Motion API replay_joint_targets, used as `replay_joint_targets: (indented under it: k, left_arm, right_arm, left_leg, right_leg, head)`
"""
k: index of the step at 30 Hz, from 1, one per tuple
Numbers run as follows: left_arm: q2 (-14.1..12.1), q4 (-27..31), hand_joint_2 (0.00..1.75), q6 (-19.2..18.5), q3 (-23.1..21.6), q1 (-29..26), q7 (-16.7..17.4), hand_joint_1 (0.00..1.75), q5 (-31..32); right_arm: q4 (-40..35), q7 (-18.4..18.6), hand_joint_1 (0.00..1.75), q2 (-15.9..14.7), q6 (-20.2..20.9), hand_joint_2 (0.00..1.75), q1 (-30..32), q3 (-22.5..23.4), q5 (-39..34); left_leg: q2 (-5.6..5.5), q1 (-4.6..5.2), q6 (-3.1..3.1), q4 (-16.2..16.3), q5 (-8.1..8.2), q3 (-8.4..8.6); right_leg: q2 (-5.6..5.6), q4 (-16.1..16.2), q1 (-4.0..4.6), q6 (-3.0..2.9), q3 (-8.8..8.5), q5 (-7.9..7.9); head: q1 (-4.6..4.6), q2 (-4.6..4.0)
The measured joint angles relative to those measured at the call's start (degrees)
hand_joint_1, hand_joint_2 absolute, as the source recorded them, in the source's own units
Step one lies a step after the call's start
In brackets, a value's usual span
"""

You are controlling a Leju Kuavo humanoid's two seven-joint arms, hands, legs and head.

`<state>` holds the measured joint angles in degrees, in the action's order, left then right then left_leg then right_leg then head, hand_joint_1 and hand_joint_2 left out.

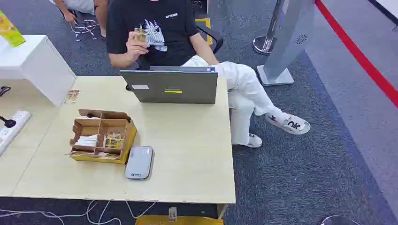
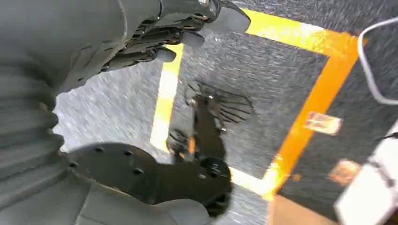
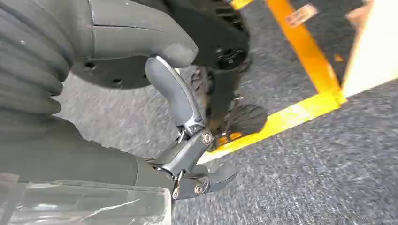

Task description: Pass the card to the sensor for recognition and then transmit it.

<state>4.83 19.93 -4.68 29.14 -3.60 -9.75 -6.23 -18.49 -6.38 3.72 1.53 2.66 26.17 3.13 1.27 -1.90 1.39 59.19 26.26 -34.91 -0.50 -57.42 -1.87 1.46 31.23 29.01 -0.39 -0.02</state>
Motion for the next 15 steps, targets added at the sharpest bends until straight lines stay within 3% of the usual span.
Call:
replay_joint_targets:
  k: [8, 14, 15]
  left_arm:
    - [2.4, -2.05, 1.75, -1.86, 12.3, 1.99, -4.22, 0.0, -2.69]
    - [3.63, -2.6, 1.75, -2.86, 18.07, 2.92, -7.87, 0.0, -3.82]
    - [3.87, -2.78, 1.75, -3.08, 19.28, 3.14, -8.59, 0.0, -4.02]
  right_arm:
    - [2.12, -2.6, 0.0, 1.9, 0.41, 1.75, -2.24, 10.95, 1.09]
    - [2.95, -5.33, 0.0, 2.73, 2.12, 1.75, -3.34, 16.98, 1.07]
    - [3.13, -5.9, 0.0, 2.97, 2.51, 0.0, -3.61, 18.18, 1.05]
  left_leg:
    - [0.0, 0.0, 0.0, 0.01, 0.0, 0.0]
    - [0.0, 0.0, 0.0, 0.01, 0.0, -0.01]
    - [0.0, 0.0, 0.0, 0.01, 0.0, 0.0]
  right_leg:
    - [0.0, 0.0, 0.0, 0.0, -0.06, 0.0]
    - [0.0, 0.0, 0.0, 0.0, -0.07, -0.01]
    - [0.0, 0.0, 0.0, 0.0, -0.07, -0.01]
  head:
    - [-0.02, 0.0]
    - [-0.02, -0.02]
    - [0.0, 0.0]
